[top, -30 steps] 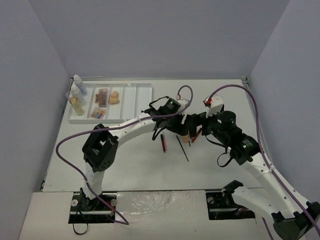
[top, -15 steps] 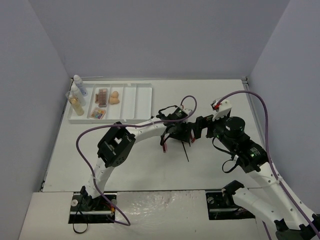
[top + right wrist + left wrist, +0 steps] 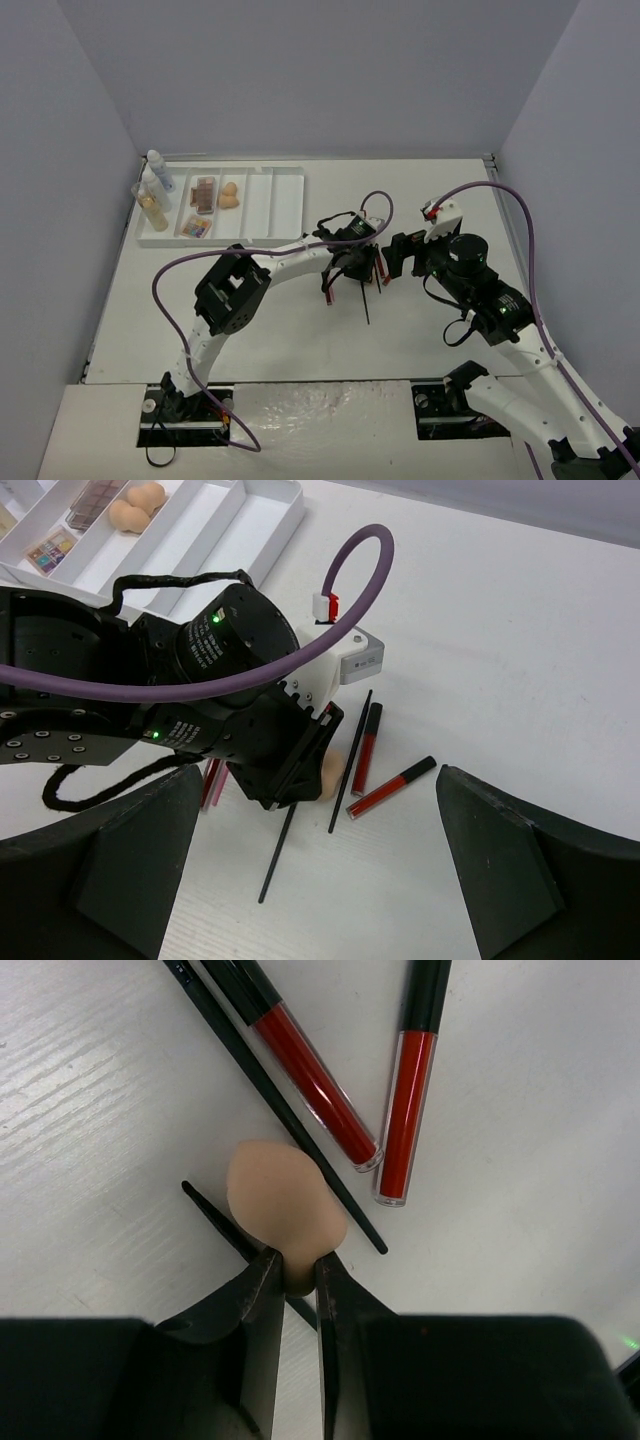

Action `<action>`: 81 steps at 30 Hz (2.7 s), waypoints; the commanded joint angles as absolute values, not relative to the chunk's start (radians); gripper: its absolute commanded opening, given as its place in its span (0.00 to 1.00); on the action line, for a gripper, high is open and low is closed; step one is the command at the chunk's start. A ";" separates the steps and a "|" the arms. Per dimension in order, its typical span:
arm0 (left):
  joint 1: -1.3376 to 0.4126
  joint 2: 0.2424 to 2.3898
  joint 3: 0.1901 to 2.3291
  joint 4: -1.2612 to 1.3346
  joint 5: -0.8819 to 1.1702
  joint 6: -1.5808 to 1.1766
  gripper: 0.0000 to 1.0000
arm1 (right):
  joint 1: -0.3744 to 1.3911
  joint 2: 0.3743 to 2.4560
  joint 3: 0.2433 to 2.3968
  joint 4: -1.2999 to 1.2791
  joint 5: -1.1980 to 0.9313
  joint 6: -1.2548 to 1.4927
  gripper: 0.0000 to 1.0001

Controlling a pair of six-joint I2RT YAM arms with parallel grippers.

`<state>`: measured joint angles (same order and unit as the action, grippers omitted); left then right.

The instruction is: Organize the makeup

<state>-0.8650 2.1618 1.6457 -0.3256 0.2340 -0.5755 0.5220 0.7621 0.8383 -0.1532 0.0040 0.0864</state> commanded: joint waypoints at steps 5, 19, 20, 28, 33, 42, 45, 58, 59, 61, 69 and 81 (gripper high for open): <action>-0.811 1.923 1.587 -0.324 0.171 -0.551 0.06 | 0.514 0.783 0.850 -0.083 0.033 0.090 1.00; -0.306 1.766 1.473 -0.442 0.052 -0.256 0.06 | 0.514 0.847 0.851 -0.080 0.012 0.083 1.00; -0.285 1.775 1.477 -0.439 0.051 -0.248 0.06 | 0.514 0.853 0.851 -0.080 0.011 0.083 1.00; -0.099 1.938 1.592 -0.438 0.096 -0.159 0.07 | 0.514 0.882 0.853 -0.076 -0.028 0.078 1.00; -0.083 1.991 1.665 -0.473 0.093 -0.136 0.24 | 0.513 0.884 0.849 -0.075 -0.029 0.074 1.00; -0.096 1.897 1.626 -0.489 0.092 -0.230 0.58 | 0.512 0.882 0.847 -0.075 -0.031 0.074 1.00; -0.128 1.813 1.565 -0.479 0.079 -0.297 0.64 | 0.512 0.882 0.846 -0.075 -0.029 0.074 1.00; -0.615 1.690 1.287 -0.387 -0.038 -0.759 0.68 | 0.512 0.910 0.847 -0.074 -0.021 0.096 1.00; -0.637 1.706 1.290 -0.382 -0.043 -0.777 0.65 | 0.512 0.909 0.844 -0.074 -0.023 0.097 1.00; -0.695 1.748 1.304 -0.376 -0.046 -0.806 0.61 | 0.512 0.905 0.840 -0.074 -0.026 0.097 1.00; -0.790 1.848 1.364 -0.384 -0.037 -0.839 0.53 | 0.511 0.881 0.828 -0.074 -0.031 0.097 1.00; -0.792 1.876 1.355 -0.428 -0.052 -0.838 0.30 | 0.511 0.877 0.823 -0.074 -0.025 0.094 1.00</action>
<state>-0.7910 1.8950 1.3075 -0.4165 -0.0256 -0.8257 0.5163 0.8787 0.8168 -0.1382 -0.0193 0.0868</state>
